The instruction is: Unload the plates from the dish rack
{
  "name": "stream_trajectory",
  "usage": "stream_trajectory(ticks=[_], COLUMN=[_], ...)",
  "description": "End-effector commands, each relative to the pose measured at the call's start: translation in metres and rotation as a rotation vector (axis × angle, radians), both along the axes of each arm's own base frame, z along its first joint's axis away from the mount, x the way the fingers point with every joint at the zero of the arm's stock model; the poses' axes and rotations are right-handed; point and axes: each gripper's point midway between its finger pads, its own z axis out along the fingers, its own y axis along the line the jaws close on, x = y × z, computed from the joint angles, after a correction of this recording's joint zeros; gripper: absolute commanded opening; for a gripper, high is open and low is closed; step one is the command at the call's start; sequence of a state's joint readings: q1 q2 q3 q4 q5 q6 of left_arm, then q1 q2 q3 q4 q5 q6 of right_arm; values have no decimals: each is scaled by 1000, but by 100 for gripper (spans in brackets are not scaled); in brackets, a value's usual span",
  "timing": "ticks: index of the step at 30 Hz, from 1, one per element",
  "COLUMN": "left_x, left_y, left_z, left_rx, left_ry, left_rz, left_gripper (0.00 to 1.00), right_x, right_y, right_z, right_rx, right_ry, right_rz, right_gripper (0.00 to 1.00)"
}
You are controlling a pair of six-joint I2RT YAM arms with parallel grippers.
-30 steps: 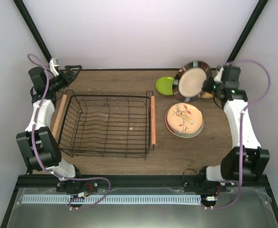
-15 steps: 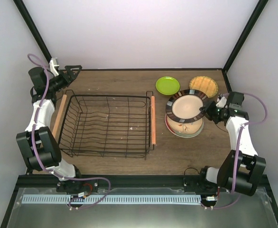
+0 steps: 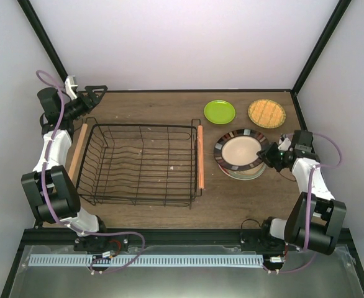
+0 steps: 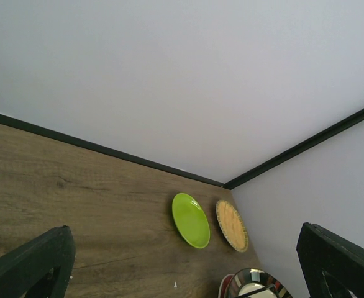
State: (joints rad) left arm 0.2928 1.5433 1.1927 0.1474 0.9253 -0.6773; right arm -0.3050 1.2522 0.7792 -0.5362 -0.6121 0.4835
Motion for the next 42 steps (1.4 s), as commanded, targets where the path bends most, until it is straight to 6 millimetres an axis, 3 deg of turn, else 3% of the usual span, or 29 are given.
stream_trajectory(ticks=[1,3,7,12,24,34,42], left_x=[-3,-4,-4,-4,-2,-2,-12], left_y=[-4,-5,-5,-4,-4,-3,-17], left_z=[8,7,6,5,2,0,13], left_rx=[12,13,12,14,10,26,227], left_ry=[-29,-26,-22,-22,-14,-16,-84], left_rz=[-19,-20,-19,-19,-16,-13,-24], left_gripper=[100,100,100,100,100,100,100], right_x=[14,13,11,9,3,2,20], right_y=[2,2,-3,-8,-31,-51,-61], right_z=[18,13,4,-5,-17,-15,30], right_rx=[18,14,-9,-40,-188,-295,-351], right_ry=[-111,-97,-67,-33,47,76,-42], right_rz=[36,37,25,12,-13,-66,-96], right_gripper=[9,15,41,66,99,100,100])
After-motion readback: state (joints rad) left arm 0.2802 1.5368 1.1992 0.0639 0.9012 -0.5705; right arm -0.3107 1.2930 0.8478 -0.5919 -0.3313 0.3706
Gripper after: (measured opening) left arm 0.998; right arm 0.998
